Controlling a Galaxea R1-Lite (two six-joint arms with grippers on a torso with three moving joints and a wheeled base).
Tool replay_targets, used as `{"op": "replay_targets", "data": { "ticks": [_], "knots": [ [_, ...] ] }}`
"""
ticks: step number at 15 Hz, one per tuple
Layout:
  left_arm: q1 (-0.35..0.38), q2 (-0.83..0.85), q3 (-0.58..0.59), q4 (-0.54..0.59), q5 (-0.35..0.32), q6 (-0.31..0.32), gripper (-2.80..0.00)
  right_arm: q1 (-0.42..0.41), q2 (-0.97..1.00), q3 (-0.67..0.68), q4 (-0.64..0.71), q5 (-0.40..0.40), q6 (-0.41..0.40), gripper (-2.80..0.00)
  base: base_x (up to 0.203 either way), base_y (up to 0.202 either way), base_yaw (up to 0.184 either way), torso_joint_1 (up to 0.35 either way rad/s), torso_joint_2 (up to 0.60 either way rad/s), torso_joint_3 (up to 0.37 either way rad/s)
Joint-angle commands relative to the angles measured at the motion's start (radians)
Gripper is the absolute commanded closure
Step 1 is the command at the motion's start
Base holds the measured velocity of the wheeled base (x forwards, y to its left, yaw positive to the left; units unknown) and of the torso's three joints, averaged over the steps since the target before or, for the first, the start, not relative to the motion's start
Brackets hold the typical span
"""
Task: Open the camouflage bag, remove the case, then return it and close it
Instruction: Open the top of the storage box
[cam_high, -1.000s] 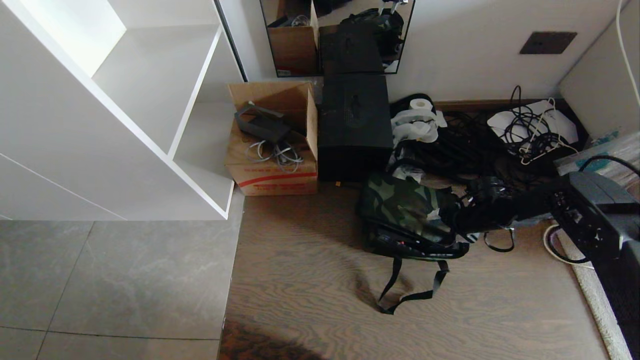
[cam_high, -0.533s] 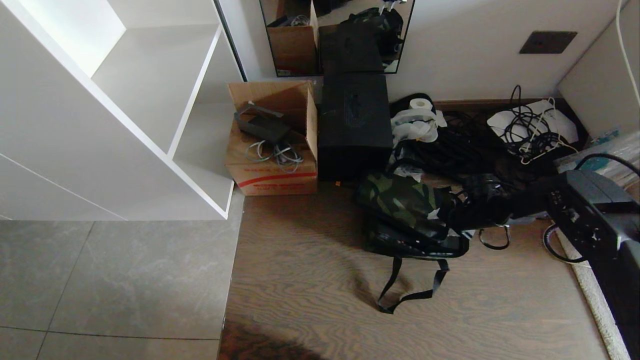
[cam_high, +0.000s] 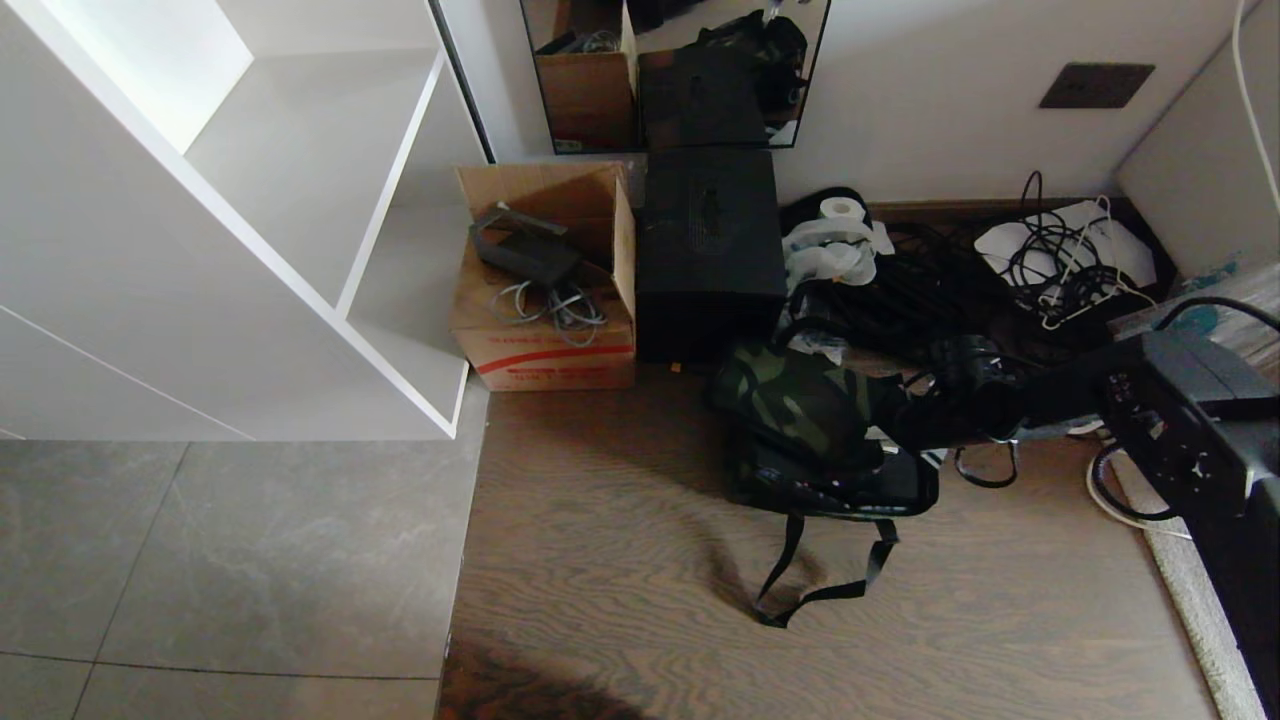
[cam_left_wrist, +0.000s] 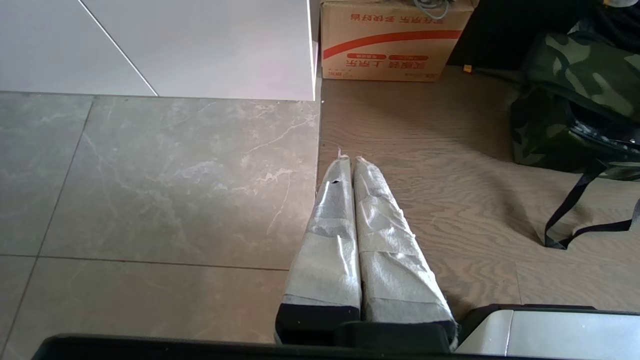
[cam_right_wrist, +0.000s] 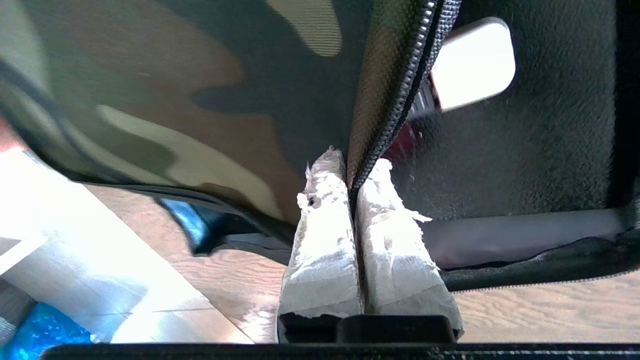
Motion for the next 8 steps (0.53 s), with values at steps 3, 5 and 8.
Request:
{"op": "replay_targets", "data": {
  "ticks": [3, 5, 8],
  "knots": [
    [0.0, 0.0, 0.001, -0.001, 0.0, 0.0, 0.0, -0.023, -0.06, -0.053, 0.007, 0.004, 0.011, 0.0, 0.0, 0.0, 0.0, 0.0, 0.0, 0.0],
    [0.0, 0.0, 0.0, 0.0, 0.0, 0.0, 0.0, -0.036, -0.086, -0.067, 0.009, 0.011, 0.01, 0.0, 0.0, 0.0, 0.0, 0.0, 0.0, 0.0],
    [0.0, 0.0, 0.0, -0.001, 0.0, 0.0, 0.0, -0.034, -0.093, -0.137, 0.006, 0.014, 0.014, 0.0, 0.0, 0.0, 0.0, 0.0, 0.0, 0.0]
  ]
}}
